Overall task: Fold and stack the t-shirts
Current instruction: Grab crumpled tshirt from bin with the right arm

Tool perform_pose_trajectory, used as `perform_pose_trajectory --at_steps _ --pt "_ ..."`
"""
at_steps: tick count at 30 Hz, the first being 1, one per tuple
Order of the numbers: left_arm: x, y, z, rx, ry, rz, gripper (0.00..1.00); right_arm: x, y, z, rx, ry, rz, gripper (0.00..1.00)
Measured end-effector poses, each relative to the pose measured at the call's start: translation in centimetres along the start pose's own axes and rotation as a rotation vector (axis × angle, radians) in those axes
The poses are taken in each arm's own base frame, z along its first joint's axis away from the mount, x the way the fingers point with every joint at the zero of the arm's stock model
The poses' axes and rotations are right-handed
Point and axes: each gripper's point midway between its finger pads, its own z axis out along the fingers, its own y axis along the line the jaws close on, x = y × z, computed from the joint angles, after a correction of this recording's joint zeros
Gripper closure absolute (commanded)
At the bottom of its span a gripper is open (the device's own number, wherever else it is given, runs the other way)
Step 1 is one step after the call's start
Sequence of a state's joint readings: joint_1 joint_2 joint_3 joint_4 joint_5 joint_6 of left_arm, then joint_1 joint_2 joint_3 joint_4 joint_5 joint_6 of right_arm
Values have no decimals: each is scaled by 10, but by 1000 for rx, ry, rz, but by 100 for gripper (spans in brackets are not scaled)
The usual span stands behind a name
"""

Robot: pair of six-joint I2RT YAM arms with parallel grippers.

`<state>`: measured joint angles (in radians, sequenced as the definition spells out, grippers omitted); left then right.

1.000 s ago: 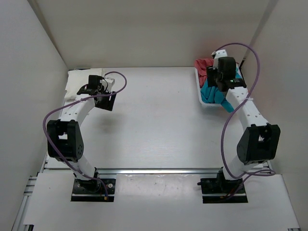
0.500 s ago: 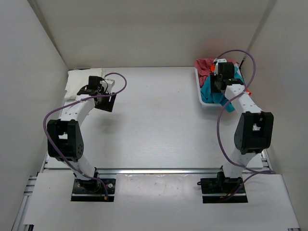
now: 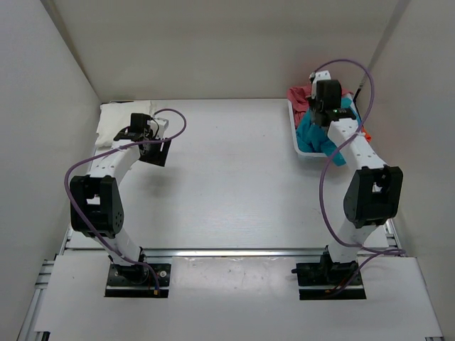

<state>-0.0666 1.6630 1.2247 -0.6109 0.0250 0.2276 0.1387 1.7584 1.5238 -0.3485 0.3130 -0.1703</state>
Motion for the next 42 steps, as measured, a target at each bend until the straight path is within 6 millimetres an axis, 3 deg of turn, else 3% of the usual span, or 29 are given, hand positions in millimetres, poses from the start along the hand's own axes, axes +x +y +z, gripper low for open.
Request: perform_pose_trajectory --at_steps 3,7,10,12,15,19,23,24,26,29,33,38,40,42 --pt "0 0 0 0 0 0 21 -56 -23 -19 49 -121 24 100" --pt "1 0 0 1 3 0 21 -138 -75 -68 137 -346 108 100" --pt "1 0 0 1 2 0 22 -153 -105 -99 197 -416 148 100" --pt "1 0 0 1 3 1 22 -153 -121 -109 227 -429 181 100" --pt "1 -1 0 2 3 1 21 -140 -141 -104 254 -408 224 99" --pt "1 -1 0 3 3 1 21 -91 -160 -70 284 -277 235 100" --pt "3 -1 0 4 10 1 22 -50 -166 -33 285 -143 232 100" --pt "3 -1 0 5 12 1 22 -45 -165 -28 280 -126 222 99" --pt "3 -1 0 4 13 1 21 -45 -155 -24 264 -118 188 78" --pt "3 -1 0 5 13 1 22 -62 -137 -27 247 -159 121 60" --pt "3 -2 0 8 13 1 22 -71 -123 -29 256 -168 60 51" --pt "4 -2 0 8 13 2 22 -55 -127 -30 351 -147 -42 34" --pt "4 -3 0 10 15 1 22 -45 -107 -33 347 -140 -126 31" --pt "5 -3 0 12 16 1 22 -40 -71 -37 294 -152 -224 35"
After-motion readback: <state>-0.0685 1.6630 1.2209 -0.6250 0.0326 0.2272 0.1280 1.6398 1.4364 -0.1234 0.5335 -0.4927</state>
